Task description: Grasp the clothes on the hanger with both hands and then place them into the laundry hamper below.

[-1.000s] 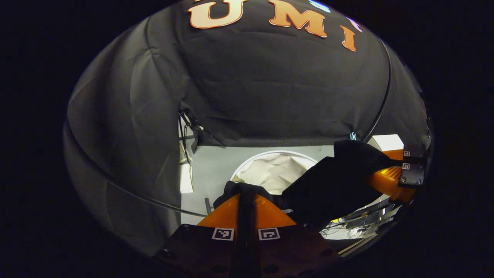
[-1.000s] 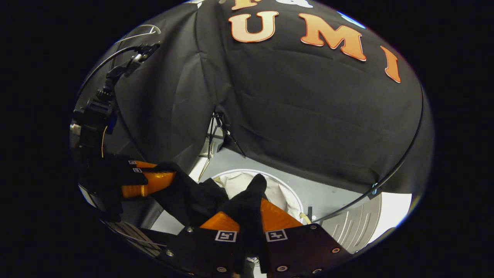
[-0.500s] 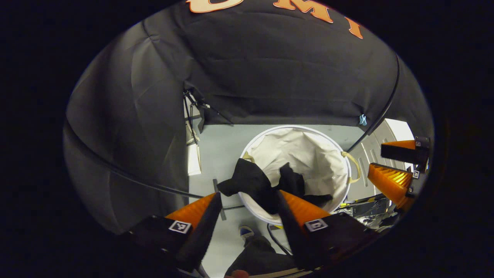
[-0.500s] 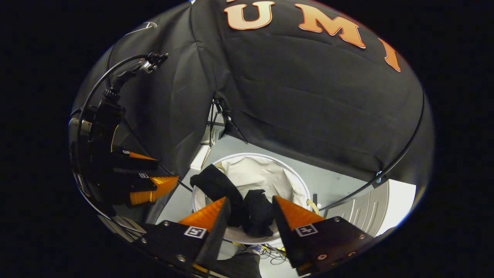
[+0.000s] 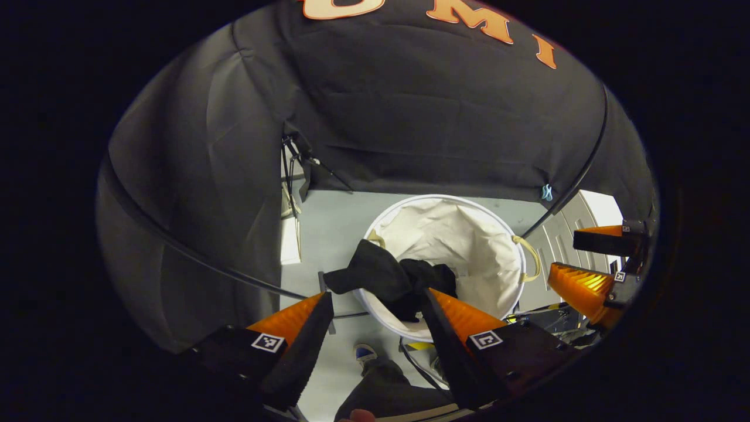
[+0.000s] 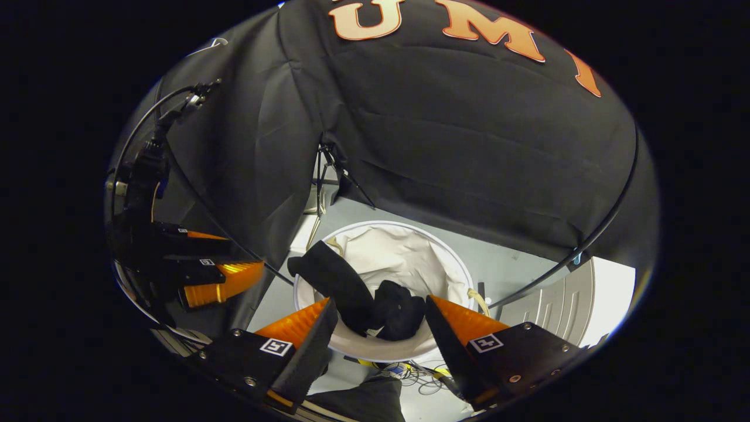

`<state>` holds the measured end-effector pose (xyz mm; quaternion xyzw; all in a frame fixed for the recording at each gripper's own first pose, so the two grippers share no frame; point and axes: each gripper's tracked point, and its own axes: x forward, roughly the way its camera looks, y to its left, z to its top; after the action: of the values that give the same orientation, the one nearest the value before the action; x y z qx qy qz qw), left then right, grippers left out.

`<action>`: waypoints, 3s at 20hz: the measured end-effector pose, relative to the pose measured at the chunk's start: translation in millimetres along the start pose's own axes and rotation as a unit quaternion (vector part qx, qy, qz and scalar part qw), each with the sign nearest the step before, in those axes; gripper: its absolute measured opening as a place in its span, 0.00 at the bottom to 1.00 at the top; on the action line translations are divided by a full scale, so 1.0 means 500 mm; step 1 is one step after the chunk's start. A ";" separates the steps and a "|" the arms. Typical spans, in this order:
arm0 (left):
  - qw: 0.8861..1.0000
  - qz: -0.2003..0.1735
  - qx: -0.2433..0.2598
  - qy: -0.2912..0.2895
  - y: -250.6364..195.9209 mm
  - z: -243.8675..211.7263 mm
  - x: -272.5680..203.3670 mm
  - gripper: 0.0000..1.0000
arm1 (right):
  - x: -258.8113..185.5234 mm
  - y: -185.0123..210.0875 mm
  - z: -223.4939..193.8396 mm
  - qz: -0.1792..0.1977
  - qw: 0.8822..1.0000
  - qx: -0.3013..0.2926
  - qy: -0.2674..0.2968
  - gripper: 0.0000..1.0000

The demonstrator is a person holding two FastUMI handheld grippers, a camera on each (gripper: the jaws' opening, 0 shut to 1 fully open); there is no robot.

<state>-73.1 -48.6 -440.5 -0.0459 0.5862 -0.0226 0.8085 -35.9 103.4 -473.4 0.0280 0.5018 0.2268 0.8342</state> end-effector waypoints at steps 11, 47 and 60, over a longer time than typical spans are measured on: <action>0.992 0.025 -0.021 -0.126 0.035 0.118 -0.138 0.99 | -0.134 0.011 0.102 -0.007 0.995 0.020 -0.093 0.94; 0.841 0.064 -0.029 -0.536 0.057 0.519 -0.793 0.94 | -0.801 -0.063 0.538 -0.122 0.870 0.003 -0.478 1.00; 0.837 0.038 -0.055 -0.542 0.038 0.517 -0.813 0.95 | -0.839 -0.074 0.538 -0.139 0.863 -0.009 -0.486 0.93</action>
<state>45.6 19.4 21.8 -0.0732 0.0553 0.0686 0.9934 40.3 -51.7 -4.5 0.0570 0.0292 0.0707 0.9954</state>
